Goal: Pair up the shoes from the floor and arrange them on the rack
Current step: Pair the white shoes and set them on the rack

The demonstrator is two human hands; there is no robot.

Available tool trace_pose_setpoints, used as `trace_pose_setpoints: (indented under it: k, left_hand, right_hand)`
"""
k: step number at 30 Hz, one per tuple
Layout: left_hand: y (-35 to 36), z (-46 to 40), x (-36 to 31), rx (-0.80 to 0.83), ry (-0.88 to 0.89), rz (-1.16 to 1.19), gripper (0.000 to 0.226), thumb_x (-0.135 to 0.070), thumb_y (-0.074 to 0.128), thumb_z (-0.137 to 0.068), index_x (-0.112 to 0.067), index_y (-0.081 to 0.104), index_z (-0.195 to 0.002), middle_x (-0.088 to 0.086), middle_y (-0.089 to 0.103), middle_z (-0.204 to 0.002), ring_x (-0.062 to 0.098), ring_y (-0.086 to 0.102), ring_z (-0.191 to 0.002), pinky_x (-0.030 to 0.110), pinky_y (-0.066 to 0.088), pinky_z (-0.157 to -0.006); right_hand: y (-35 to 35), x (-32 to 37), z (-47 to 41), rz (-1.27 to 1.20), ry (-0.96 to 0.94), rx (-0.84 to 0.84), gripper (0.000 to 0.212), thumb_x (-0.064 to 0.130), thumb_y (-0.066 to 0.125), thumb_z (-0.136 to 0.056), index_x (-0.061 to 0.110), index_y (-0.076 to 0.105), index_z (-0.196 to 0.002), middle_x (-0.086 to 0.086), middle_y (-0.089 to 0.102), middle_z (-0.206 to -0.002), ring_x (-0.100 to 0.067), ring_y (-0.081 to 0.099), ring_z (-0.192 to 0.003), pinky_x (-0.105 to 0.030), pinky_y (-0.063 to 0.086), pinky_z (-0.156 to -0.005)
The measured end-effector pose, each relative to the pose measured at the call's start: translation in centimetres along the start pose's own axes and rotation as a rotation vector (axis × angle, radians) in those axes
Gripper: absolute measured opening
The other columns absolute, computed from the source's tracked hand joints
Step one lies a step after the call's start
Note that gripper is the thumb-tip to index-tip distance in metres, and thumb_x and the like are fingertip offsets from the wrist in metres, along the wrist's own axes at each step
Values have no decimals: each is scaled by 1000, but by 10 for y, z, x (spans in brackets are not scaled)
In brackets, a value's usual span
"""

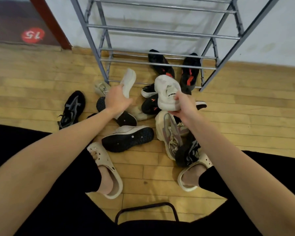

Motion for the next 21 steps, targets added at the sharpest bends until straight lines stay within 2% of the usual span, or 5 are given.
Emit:
trace_pose_setpoints:
  k: [3,8,12,17,21]
  left_hand:
    - [11,-28,13,-30,56,-47,64,-24,72,-77,-6,50,-134,18,59,-119,34,57,-108,42,50,-84]
    - [49,-87,37,-29,71,-114,64,-21,68,-79,-10,45,-137,17,51,-126,34,55,-110,44,51,-87]
    - [72,-133,50,-26,65,-172,63,-20,65,-83,-13,40,-141,15,50,-127,32,55,-110,40,49,-85]
    - [85,-184,53,-94,69,-261,57,-18,60,-90,-11,37,-142,16,49,-127,33,58,-103,38,49,-81]
    - [95,-223,57,-130,99,-321,51,-12,58,-91,-11,41,-138,18,50,-126,33,61,-96,39,47,-71]
  right_hand:
    - [27,-11,-38,-54,77,50,11,10,40,-97,15,50,-94,-6,57,-102,-25,57,-102,-45,51,-92]
    - [70,-28,-116,24,52,51,31,11,39,-96,13,44,-127,-11,55,-124,-28,56,-113,-50,50,-95]
    - [97,-28,-174,25,9,31,37,15,39,-99,19,37,-136,-2,54,-102,-23,55,-104,-42,52,-88]
    - [134,-22,-235,12,-40,15,50,5,39,-91,16,33,-140,-9,53,-117,-29,53,-113,-52,46,-101]
    - [155,-21,-271,14,-43,-11,37,11,38,-96,16,40,-132,-1,53,-89,-23,52,-95,-54,43,-103]
Point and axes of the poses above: each hand's wrist, its own z-axis away from the middle knuckle, its own y-axis out of the palm, x = y × z, the point moved 5 cm from there along -z, towards the middle knuckle
